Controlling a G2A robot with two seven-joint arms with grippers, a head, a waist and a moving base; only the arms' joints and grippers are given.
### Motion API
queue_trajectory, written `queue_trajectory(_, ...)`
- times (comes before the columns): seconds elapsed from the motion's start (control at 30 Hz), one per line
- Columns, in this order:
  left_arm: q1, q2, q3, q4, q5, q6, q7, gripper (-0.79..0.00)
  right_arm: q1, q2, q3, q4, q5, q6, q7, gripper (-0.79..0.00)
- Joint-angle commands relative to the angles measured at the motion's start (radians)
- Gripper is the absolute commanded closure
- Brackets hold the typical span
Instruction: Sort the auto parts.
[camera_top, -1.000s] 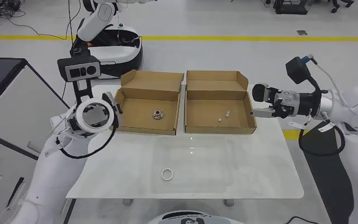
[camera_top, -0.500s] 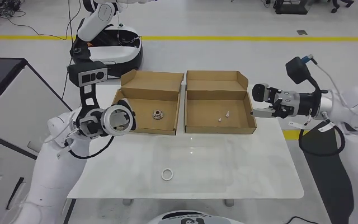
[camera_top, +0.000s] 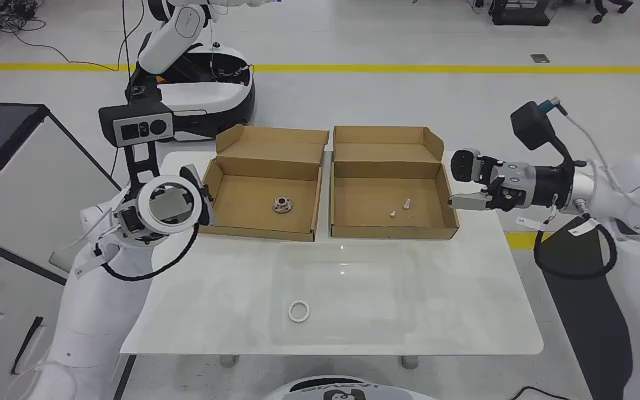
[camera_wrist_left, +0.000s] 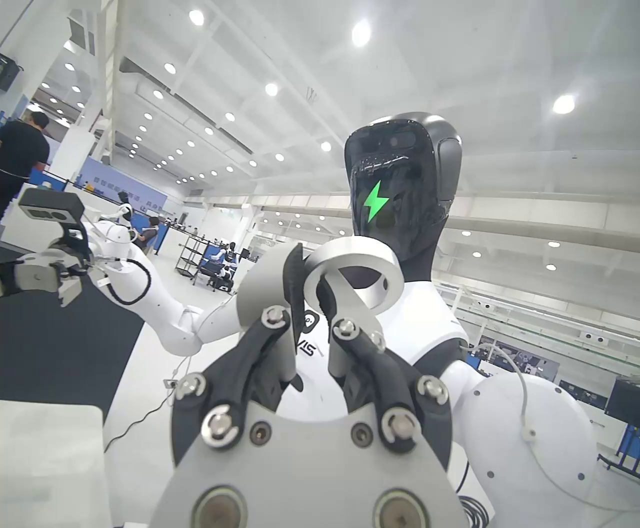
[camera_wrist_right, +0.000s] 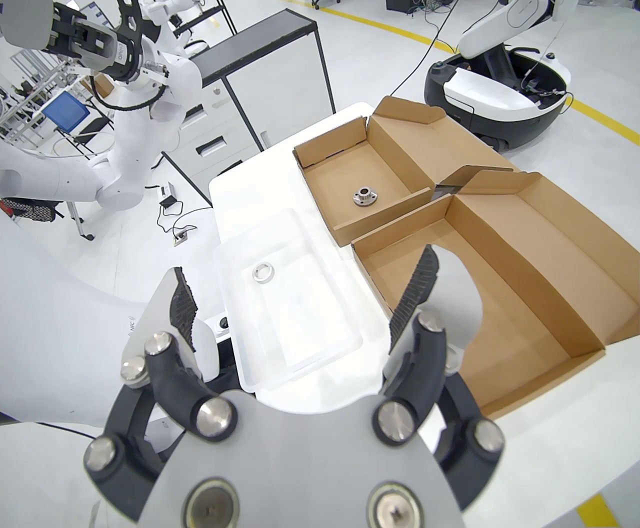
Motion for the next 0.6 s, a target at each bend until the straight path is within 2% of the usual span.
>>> queue_trajectory(0.0, 0.0, 0.0, 0.0, 0.0, 0.0, 0.0, 0.0, 0.0, 0.0, 0.0, 0.0, 0.0, 0.0, 0.0, 0.0, -0.785)
queue_trajectory(0.5, 0.0, 0.0, 0.0, 0.0, 0.0, 0.0, 0.0, 0.0, 0.0, 0.0, 0.0, 0.0, 0.0, 0.0, 0.0, -0.785)
queue_trajectory(0.57, 0.004, -0.001, 0.001, -0.012, 0.026, 0.018, 0.033, 0.0, 0.0, 0.0, 0.0, 0.0, 0.0, 0.0, 0.0, -0.785)
